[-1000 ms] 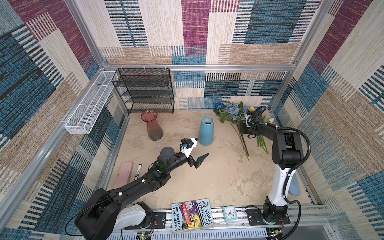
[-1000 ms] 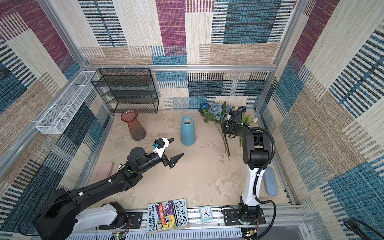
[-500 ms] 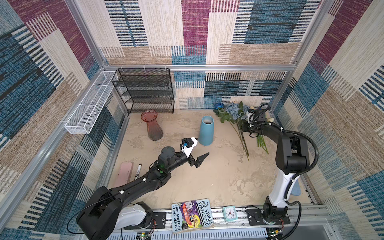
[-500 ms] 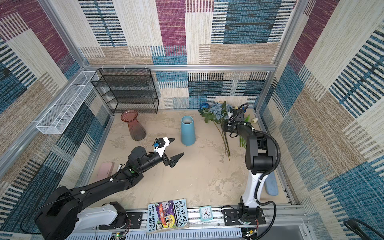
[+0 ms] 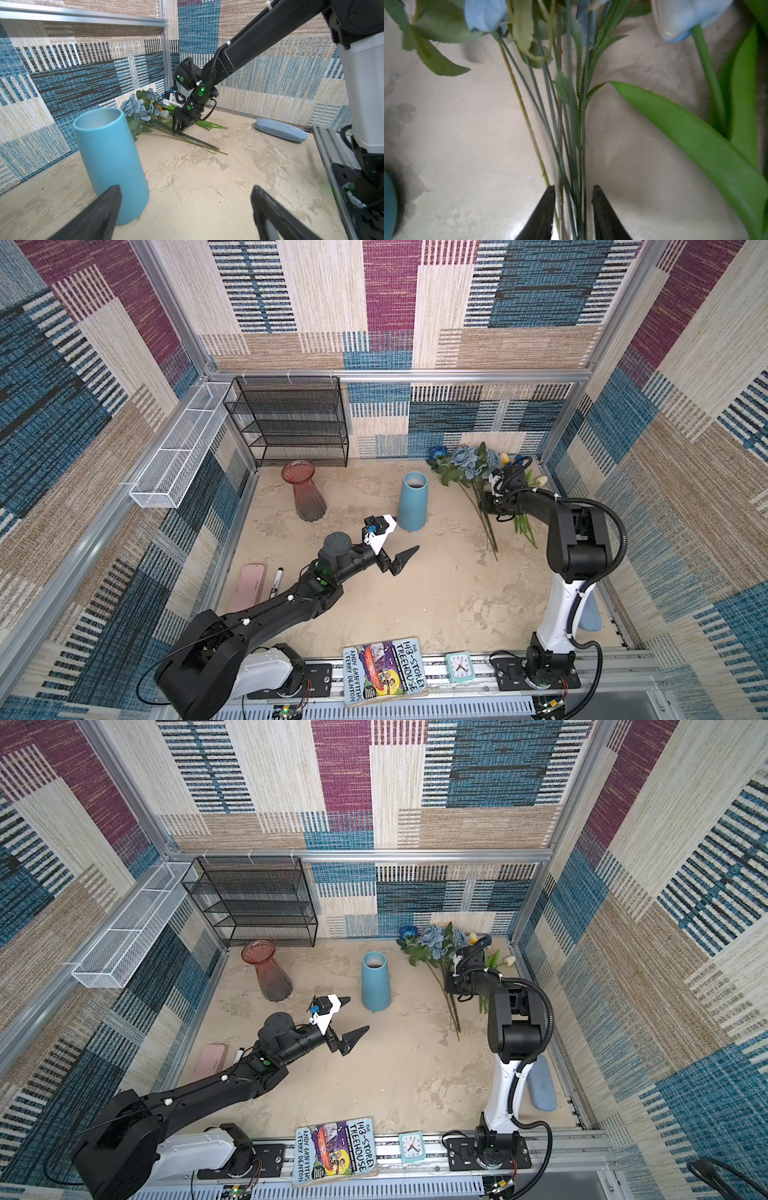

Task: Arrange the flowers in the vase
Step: 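Close the right gripper on the blue-grey rose stems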

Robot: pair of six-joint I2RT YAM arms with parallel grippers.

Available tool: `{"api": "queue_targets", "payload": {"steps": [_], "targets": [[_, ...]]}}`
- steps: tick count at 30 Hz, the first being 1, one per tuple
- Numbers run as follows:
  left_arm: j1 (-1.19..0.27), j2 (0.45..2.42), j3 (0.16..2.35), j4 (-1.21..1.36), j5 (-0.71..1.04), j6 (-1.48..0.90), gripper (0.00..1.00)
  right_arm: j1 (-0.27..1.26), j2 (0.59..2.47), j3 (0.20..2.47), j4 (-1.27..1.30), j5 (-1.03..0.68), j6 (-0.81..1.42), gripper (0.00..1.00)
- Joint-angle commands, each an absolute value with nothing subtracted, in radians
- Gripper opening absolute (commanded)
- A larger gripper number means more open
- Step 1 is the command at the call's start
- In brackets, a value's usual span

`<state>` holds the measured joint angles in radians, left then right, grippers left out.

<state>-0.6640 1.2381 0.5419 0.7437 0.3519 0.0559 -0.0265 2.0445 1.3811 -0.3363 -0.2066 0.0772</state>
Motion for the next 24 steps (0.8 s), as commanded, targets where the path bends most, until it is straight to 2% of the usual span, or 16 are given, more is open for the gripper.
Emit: {"api": "queue_targets", "payload": {"steps": [1,13,24], "targets": [[-0.664,1.244,0.555,0.769,0.374,0.048,1.00,-0.026,2.056,1.394,-0.330,-0.188,0.069,0.30],[-0.664,1.239,0.561,0.763,0.371,0.058,1.00,-0.025,2.042,1.398,-0.319,-0.193,0.051,0.14],[-0.663,1.228,0.554,0.770,0.370,0.058,0.99,-0.025,1.966,1.367,-0.303,-0.202,0.057,0.08]]}}
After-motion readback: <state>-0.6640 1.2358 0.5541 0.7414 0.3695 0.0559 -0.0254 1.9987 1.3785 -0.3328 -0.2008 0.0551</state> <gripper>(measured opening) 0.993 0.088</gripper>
